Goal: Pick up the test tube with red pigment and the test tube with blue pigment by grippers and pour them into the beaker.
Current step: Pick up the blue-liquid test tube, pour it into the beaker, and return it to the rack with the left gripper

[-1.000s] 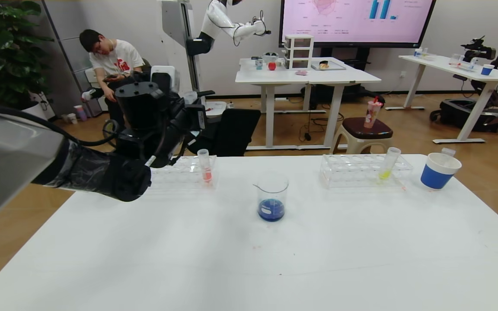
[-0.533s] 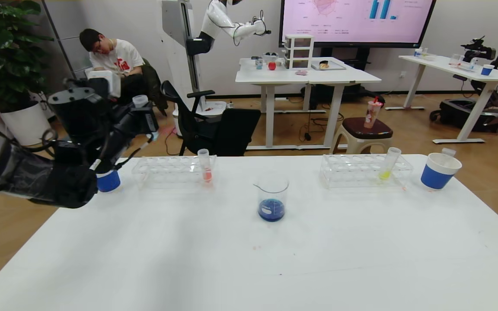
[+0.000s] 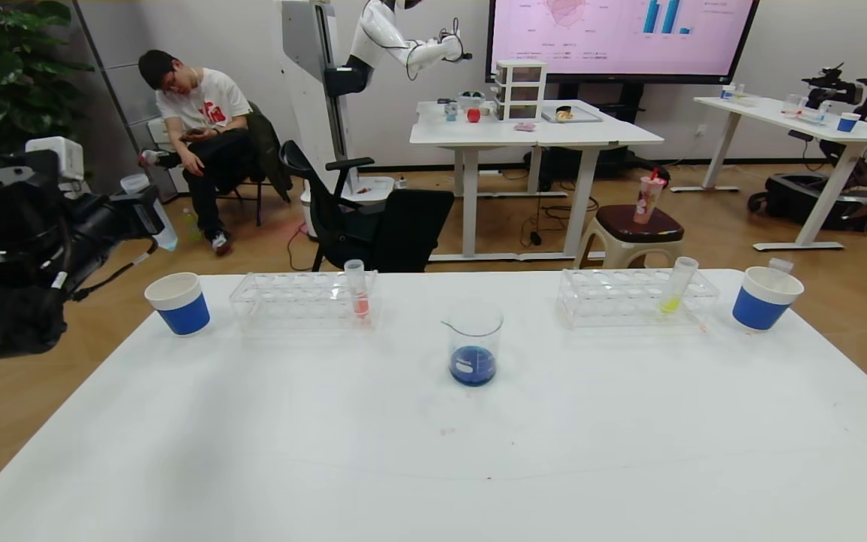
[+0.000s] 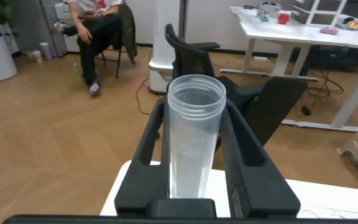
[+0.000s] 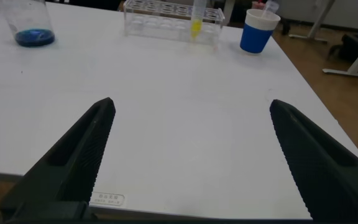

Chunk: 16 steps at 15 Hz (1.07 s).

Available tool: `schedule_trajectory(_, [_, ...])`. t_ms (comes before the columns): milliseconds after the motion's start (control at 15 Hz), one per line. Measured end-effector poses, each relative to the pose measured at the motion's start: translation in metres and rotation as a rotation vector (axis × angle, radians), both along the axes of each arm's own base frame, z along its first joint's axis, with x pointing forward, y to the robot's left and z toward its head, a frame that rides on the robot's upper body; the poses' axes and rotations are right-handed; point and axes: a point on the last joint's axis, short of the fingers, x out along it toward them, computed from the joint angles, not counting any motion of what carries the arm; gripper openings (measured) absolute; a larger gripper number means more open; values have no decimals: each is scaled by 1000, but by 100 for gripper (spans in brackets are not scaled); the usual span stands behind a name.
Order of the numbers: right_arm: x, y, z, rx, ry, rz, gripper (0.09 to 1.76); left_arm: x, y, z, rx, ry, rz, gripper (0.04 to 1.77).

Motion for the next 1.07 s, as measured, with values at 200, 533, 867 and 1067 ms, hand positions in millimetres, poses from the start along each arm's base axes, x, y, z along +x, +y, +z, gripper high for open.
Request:
schedule_trajectory(200, [0,0,0,0,0,0,173,13,14,-21,-10,18,24,50])
schedule_trajectory(533, [0,0,0,0,0,0,173,30,19,-64,-8,40,31,50])
schedule_trajectory(867, [0,0,0,0,0,0,173,32,21,-92,-22,100,35,50])
schedule_trajectory(1067, [0,0,0,0,0,-1,173,30,21,-96,-26,115,35,50])
